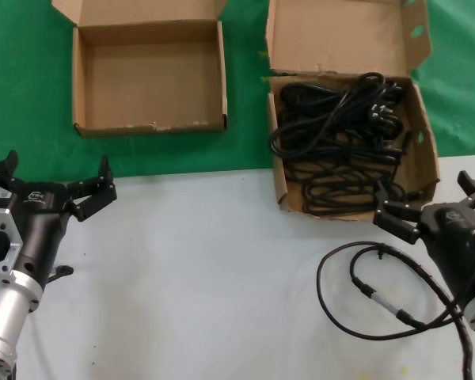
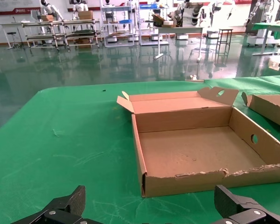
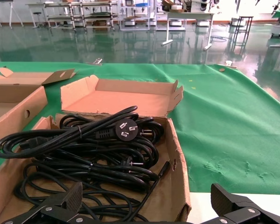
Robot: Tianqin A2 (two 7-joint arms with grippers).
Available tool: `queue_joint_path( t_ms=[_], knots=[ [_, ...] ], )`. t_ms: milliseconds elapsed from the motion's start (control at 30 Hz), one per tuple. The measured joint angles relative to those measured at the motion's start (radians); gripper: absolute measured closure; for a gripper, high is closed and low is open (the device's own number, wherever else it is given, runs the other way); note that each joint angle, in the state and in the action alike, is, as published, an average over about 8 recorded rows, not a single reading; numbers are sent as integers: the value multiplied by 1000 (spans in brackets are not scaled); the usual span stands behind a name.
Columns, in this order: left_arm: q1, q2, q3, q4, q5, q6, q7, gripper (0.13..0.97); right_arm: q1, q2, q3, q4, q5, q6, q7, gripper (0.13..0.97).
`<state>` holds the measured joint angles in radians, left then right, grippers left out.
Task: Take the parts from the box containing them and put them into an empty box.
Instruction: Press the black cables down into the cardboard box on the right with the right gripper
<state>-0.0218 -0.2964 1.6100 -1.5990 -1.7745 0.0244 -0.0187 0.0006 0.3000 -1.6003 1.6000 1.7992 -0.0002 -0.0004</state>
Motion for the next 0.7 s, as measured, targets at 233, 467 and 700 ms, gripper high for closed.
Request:
queue_joint_path(
  t_ms=[233,467,700],
  knots=[
    [0,0,0,0,0,0,0,132,0,0,0,0,0,0,0,129],
    [0,0,0,0,0,0,0,143,0,0,0,0,0,0,0,129],
    [0,0,0,0,0,0,0,177,-1,10,-8,3,5,7,1,129]
  ],
)
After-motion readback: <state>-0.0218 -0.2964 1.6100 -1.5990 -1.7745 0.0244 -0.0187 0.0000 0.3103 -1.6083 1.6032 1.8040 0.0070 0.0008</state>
